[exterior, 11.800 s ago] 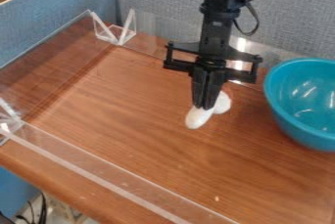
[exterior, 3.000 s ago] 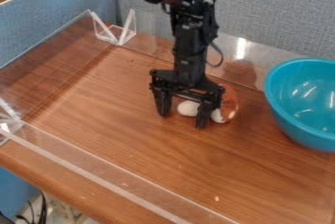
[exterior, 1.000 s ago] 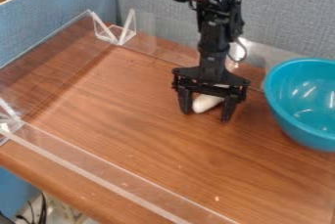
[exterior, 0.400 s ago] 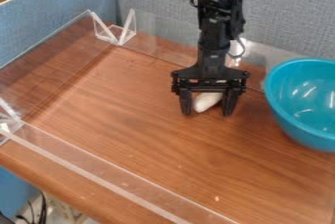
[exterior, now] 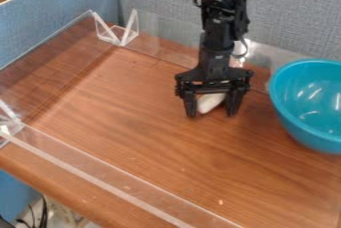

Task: Remove the mushroom from inside the blue bowl and put it on the table

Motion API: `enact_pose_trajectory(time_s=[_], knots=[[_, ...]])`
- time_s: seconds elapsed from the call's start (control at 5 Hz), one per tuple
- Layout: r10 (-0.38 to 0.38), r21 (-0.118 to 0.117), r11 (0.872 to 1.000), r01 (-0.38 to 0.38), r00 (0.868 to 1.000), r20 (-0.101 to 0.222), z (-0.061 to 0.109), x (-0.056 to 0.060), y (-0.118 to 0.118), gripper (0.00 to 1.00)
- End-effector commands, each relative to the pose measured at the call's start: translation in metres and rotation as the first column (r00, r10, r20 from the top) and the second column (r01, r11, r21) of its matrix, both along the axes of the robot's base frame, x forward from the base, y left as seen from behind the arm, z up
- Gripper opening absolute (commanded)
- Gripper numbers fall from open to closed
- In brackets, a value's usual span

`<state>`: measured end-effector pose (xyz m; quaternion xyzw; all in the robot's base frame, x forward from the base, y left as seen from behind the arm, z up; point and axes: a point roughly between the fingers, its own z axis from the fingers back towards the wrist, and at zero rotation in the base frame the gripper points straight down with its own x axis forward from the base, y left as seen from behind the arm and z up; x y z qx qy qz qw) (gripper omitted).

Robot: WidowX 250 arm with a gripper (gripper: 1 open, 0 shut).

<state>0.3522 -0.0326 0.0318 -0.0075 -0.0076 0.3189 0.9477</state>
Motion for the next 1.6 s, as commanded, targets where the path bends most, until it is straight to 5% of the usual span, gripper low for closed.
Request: enact_pose_trajectory(time_s=[0.0,0.6,1.0,1.4], knots=[[0.046,-0.015,0.999,-0.045,0.993,0.106,0.039,0.013,0.007,1.00],[0.031,-0.037,0.999,-0.026,0.990,0.138,0.048,0.014,0.032,1.00],[0.153,-0.042,0.988,-0.148,0.976,0.153,0.041,0.011,0.042,1.00],[0.117,-0.046,0.993,-0.111,0.979,0.164,0.045,0.023,0.055,1.00]])
